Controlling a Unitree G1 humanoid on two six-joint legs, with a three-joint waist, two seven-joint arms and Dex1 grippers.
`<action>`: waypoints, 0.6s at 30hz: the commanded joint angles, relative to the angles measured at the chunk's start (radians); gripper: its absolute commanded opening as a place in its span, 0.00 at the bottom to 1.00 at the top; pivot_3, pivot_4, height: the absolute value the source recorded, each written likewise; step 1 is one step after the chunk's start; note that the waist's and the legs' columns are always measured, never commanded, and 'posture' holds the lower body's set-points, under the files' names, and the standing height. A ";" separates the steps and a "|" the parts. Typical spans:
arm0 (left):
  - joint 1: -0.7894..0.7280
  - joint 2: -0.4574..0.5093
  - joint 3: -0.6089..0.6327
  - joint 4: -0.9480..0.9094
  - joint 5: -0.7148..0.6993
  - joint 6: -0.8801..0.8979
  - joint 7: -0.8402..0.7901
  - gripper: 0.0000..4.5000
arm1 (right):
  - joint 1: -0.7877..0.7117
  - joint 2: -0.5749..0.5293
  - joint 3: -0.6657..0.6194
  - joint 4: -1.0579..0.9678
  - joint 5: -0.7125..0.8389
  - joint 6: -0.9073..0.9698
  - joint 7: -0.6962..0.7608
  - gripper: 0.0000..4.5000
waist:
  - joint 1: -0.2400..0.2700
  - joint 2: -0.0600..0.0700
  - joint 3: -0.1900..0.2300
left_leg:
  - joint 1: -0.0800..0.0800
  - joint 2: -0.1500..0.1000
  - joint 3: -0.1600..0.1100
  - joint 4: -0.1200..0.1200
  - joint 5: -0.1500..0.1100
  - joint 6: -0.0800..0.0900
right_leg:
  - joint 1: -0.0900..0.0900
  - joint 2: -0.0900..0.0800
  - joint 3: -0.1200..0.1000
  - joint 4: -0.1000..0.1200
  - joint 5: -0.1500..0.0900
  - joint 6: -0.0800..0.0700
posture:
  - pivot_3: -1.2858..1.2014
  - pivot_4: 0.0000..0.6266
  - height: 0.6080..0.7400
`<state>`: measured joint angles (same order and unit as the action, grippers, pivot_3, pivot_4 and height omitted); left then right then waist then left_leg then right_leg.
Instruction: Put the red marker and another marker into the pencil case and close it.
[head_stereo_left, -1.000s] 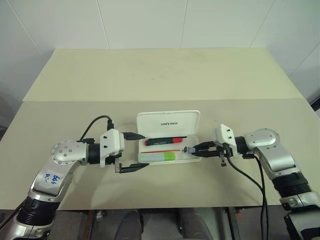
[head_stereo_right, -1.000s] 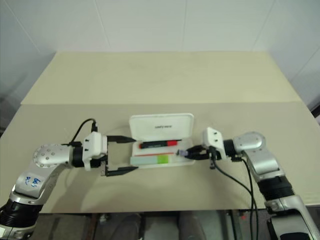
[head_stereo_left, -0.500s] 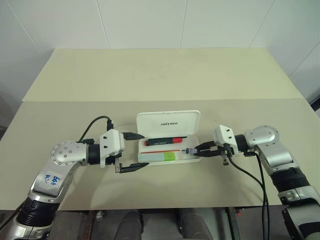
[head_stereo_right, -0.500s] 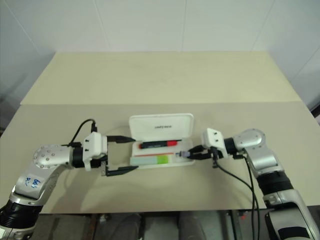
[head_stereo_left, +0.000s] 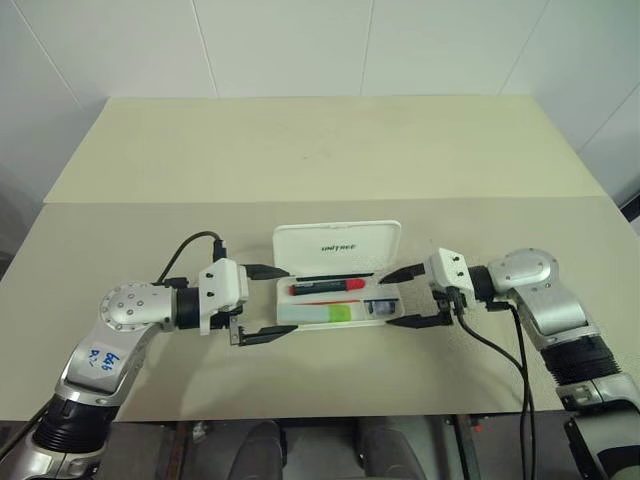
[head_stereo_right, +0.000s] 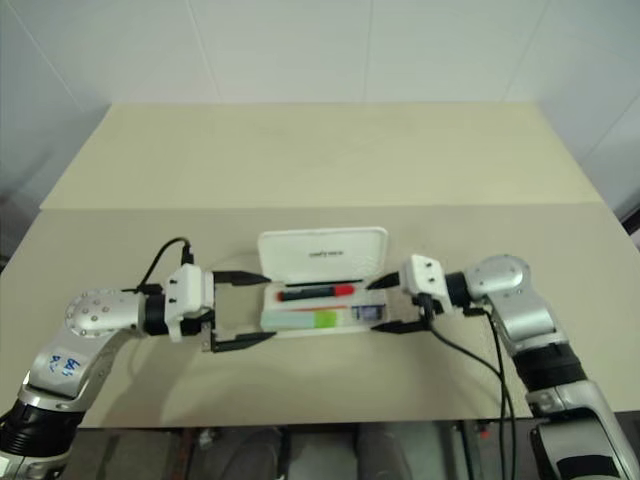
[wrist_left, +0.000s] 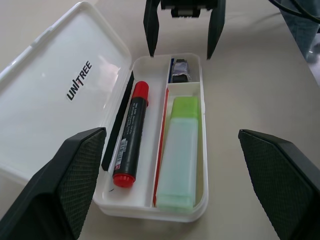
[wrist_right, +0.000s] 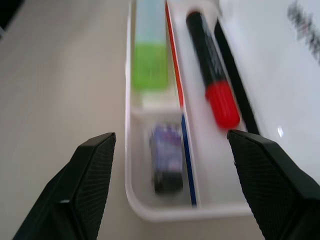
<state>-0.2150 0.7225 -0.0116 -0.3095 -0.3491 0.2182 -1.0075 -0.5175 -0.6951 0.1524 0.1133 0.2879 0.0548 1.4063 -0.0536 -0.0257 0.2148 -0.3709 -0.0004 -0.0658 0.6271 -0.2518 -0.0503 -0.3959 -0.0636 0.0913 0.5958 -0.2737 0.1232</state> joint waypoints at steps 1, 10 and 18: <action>0.029 0.016 0.047 -0.006 -0.013 -0.031 -0.009 1.00 | 0.033 -0.033 -0.073 -0.132 0.081 0.085 -0.030 0.84 | 0.001 0.000 0.000 | 0.000 0.000 0.000 0.000 0.000 0.000 | 0.000 0.000 0.000 0.000 0.000 0.000 | 0.52 0.24 1.00; 0.076 0.027 0.106 0.067 -0.010 -0.113 -0.051 0.92 | 0.169 -0.114 -0.222 -0.414 0.228 0.275 -0.130 0.85 | 0.006 0.000 0.000 | -0.001 0.001 0.000 0.000 -0.002 -0.001 | 0.000 0.000 -0.001 -0.002 -0.001 -0.001 | 0.52 0.24 1.00; 0.046 0.012 0.071 0.163 0.017 -0.194 -0.077 0.34 | 0.254 -0.137 -0.265 -0.492 0.231 0.299 -0.203 0.85 | 0.008 0.000 0.000 | -0.002 0.001 0.002 0.000 -0.003 -0.002 | 0.000 0.000 0.000 -0.005 -0.001 -0.001 | 0.52 0.24 1.00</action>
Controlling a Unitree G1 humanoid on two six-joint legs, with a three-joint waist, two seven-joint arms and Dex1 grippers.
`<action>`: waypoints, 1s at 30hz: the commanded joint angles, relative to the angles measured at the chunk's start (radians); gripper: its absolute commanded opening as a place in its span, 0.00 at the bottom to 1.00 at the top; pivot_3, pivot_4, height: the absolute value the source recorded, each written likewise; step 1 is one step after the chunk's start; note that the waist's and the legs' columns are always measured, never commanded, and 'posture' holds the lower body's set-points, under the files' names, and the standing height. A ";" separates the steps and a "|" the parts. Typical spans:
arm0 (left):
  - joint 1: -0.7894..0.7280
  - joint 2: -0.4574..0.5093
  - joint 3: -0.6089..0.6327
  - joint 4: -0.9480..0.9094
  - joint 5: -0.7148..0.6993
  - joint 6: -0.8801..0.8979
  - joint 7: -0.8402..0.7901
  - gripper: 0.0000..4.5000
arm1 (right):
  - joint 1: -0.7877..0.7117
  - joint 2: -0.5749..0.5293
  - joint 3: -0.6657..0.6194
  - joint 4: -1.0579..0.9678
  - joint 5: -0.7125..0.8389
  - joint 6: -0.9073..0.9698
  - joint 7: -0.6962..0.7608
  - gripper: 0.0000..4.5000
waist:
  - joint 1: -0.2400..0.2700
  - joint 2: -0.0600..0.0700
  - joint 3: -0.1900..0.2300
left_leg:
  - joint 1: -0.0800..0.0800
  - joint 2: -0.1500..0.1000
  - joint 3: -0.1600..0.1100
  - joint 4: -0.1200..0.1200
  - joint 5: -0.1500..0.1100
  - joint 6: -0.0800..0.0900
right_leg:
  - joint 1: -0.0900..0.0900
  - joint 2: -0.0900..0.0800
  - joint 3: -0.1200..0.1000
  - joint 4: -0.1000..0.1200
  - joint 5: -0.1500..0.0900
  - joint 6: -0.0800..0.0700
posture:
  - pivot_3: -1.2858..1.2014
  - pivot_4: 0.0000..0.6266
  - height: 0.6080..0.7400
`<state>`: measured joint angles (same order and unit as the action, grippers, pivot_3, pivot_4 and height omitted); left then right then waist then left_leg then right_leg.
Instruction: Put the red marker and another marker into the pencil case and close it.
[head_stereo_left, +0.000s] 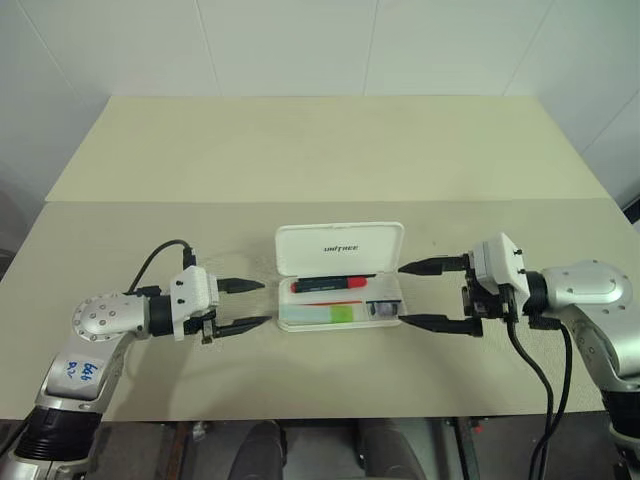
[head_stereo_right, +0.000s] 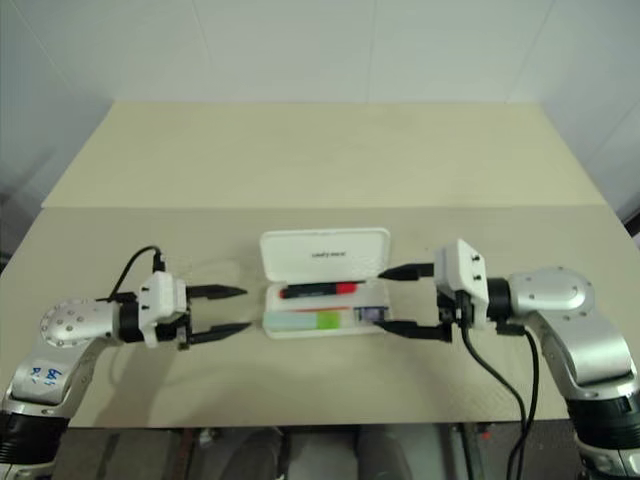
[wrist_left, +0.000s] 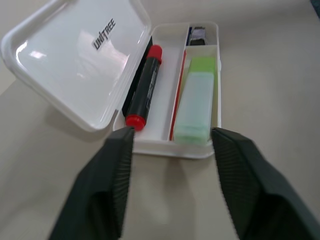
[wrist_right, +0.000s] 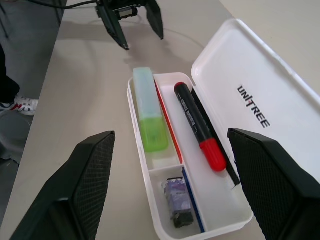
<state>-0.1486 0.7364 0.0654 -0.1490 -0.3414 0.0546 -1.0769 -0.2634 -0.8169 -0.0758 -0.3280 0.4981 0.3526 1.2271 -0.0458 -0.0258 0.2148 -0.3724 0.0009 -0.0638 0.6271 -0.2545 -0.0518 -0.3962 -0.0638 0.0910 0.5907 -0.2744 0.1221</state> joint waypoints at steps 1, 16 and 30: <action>-0.025 -0.005 -0.011 0.010 0.013 -0.036 -0.007 0.26 | 0.003 -0.016 -0.039 -0.058 0.023 0.004 -0.029 0.85 | 0.001 0.000 0.000 | 0.000 0.000 0.000 0.000 0.000 0.000 | 0.000 0.000 0.000 0.000 0.000 0.000 | 0.52 0.24 1.00; -0.048 -0.030 -0.095 0.037 0.043 -0.023 -0.008 0.19 | 0.013 -0.021 -0.047 -0.098 0.028 0.017 -0.090 0.85 | 0.016 0.000 0.000 | 0.000 0.001 0.000 0.000 -0.001 0.000 | 0.000 0.000 0.000 -0.001 0.000 0.000 | 0.52 0.24 1.00; -0.116 -0.092 -0.162 0.077 0.078 -0.022 0.009 0.19 | 0.015 -0.017 -0.044 -0.128 0.036 0.025 -0.134 0.85 | 0.017 0.000 0.000 | -0.001 0.001 0.000 0.000 -0.001 0.000 | -0.001 0.001 0.000 -0.002 0.000 0.000 | 0.52 0.24 1.00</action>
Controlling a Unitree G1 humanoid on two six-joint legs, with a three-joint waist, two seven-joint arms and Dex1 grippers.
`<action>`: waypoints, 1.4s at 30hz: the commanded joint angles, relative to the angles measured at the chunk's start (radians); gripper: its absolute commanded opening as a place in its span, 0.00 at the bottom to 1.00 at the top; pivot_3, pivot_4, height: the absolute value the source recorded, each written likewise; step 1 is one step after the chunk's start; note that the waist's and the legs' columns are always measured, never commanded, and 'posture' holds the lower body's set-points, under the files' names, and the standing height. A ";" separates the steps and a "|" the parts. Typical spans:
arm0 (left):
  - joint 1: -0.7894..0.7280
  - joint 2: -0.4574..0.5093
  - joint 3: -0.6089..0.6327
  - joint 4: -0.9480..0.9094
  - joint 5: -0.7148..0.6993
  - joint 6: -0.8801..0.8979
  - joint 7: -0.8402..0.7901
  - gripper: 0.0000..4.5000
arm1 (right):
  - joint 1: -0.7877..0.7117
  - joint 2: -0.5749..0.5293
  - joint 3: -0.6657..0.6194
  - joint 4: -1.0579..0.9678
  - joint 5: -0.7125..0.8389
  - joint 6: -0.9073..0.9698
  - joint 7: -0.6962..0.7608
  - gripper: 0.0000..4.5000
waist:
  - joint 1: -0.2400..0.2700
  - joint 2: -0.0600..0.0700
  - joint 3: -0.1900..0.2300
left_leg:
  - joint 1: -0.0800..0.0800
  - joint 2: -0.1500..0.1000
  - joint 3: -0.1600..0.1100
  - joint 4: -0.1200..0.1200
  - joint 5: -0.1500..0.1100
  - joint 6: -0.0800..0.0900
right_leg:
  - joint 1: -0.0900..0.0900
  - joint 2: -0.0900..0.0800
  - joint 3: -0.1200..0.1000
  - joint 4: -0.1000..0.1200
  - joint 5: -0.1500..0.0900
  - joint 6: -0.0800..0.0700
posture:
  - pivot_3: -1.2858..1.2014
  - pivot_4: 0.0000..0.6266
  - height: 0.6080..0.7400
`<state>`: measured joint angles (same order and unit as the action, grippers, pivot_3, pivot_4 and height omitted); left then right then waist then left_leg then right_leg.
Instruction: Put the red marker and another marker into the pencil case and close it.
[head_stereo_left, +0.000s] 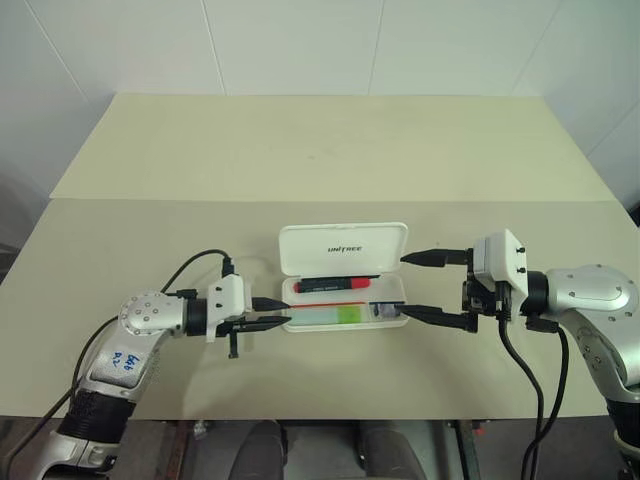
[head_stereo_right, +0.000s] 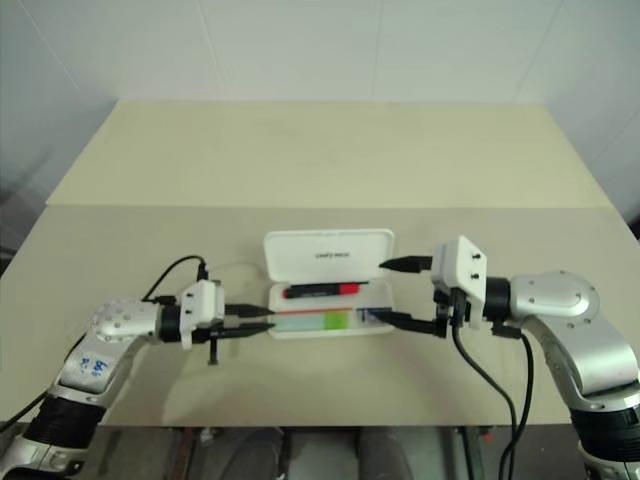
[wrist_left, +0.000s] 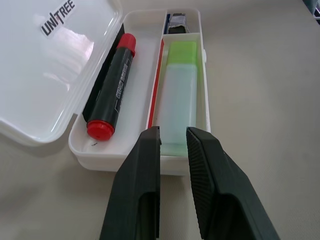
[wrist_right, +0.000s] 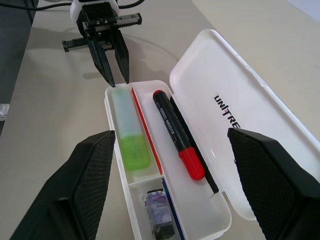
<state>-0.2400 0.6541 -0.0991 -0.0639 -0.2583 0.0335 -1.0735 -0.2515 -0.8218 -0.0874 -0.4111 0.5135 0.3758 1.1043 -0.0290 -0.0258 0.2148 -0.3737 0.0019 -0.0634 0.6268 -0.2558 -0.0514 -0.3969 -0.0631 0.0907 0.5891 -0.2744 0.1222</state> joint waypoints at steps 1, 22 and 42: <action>-0.026 -0.011 0.007 -0.011 -0.008 0.002 0.006 0.19 | 0.005 -0.013 -0.033 -0.048 0.022 0.003 -0.013 0.85 | 0.001 0.000 0.000 | 0.000 0.000 0.000 0.000 0.000 0.000 | 0.000 0.000 0.000 0.000 0.000 0.000 | 0.52 0.24 1.00; 0.072 -0.007 0.301 -0.015 -0.118 0.137 0.214 0.01 | -0.004 -0.023 -0.033 0.010 0.005 -0.036 0.012 0.85 | 0.003 0.000 0.000 | 0.000 0.001 0.000 0.001 -0.001 0.000 | -0.001 0.001 0.000 0.000 0.000 0.000 | 0.52 0.24 1.00; -0.348 -0.218 0.115 0.430 -0.012 0.062 0.199 0.01 | 0.100 -0.041 -0.220 -0.157 0.184 0.094 -0.114 0.85 | 0.004 -0.001 0.000 | -0.002 0.000 -0.001 0.001 -0.001 -0.001 | -0.001 0.001 -0.002 0.001 0.005 0.010 | 0.52 0.24 1.00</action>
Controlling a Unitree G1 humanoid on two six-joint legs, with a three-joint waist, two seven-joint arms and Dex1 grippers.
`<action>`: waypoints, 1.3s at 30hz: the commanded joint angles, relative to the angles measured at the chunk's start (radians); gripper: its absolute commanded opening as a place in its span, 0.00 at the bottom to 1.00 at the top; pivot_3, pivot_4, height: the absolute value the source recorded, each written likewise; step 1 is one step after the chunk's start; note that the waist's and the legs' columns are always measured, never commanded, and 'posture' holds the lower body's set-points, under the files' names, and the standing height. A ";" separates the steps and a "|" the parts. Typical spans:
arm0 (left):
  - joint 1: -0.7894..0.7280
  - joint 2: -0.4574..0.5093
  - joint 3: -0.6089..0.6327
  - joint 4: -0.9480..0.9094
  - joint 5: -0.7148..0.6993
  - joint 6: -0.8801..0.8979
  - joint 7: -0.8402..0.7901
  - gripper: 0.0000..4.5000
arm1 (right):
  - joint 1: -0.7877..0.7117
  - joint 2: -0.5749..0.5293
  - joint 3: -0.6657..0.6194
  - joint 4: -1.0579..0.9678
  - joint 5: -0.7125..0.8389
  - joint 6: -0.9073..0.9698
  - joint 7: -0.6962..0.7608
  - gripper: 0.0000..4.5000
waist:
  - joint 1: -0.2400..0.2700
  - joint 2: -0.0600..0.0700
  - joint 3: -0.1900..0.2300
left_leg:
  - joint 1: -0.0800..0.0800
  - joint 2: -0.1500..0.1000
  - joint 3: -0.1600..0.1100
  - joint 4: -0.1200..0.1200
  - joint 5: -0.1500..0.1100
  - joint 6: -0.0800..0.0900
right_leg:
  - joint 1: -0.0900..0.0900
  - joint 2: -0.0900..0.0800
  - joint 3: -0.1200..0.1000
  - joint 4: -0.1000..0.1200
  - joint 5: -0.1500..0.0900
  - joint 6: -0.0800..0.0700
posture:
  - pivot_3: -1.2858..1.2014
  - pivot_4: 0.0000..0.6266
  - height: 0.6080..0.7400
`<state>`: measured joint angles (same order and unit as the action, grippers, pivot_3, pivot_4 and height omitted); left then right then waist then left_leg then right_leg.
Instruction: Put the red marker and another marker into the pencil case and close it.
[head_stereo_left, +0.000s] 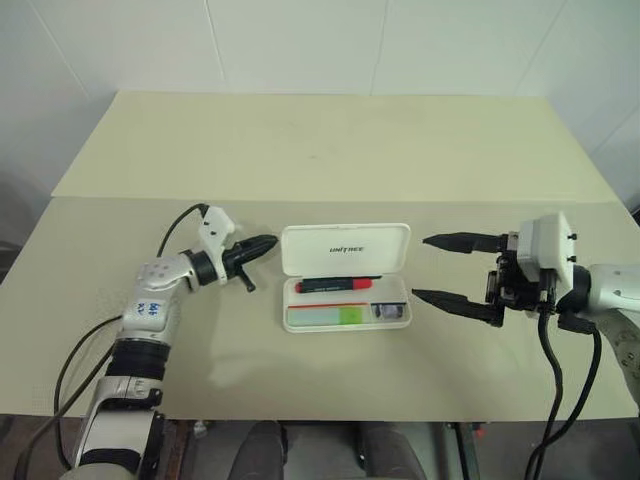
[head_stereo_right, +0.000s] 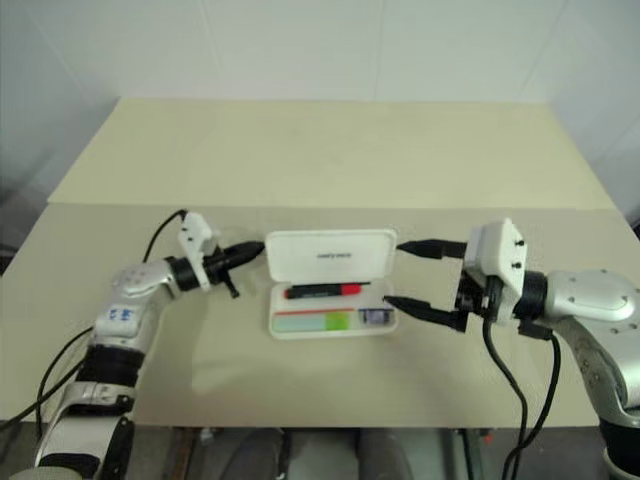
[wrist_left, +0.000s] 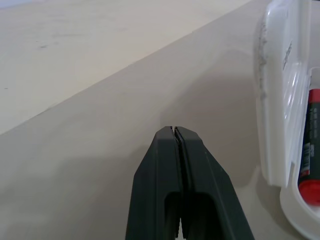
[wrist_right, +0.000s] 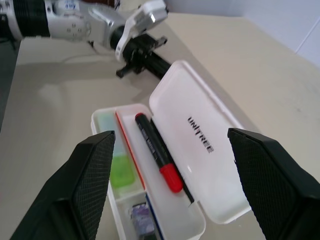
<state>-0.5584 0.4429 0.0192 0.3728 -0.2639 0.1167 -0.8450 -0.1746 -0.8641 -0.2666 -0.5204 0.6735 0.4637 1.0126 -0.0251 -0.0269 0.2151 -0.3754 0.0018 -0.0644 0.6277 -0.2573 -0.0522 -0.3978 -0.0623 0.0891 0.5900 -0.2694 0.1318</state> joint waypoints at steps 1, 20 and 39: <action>-0.033 -0.009 -0.004 -0.012 -0.016 -0.019 -0.048 0.01 | 0.033 0.001 -0.042 -0.056 0.024 0.006 -0.028 0.85 | 0.000 0.000 0.000 | 0.000 0.000 0.000 0.000 0.000 0.000 | 0.000 0.000 0.000 0.000 0.000 0.000 | 0.52 0.24 1.00; 0.083 0.138 -0.051 -0.283 -0.109 0.074 -0.371 0.01 | 0.062 0.023 -0.034 -0.073 0.022 0.000 -0.092 0.85 | -0.002 0.000 0.000 | 0.000 0.000 0.000 0.000 0.000 0.000 | 0.000 0.000 0.000 0.000 -0.004 -0.008 | 0.52 0.24 1.00; 0.076 0.134 -0.257 -0.306 0.028 0.009 -0.435 0.01 | 0.100 0.044 -0.024 -0.125 0.011 0.005 -0.161 0.85 | -0.002 0.000 0.000 | 0.000 0.000 0.000 0.000 0.000 0.000 | 0.000 0.000 0.001 -0.001 -0.005 -0.009 | 0.52 0.24 1.00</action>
<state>-0.4757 0.5838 -0.2171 0.0753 -0.2625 0.1293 -1.2890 -0.0729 -0.8244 -0.2802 -0.6057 0.6795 0.4789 0.8629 -0.0269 -0.0269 0.2151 -0.3754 0.0020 -0.0642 0.6277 -0.2576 -0.0520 -0.3977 -0.0623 0.0897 0.5894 -0.2742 0.1231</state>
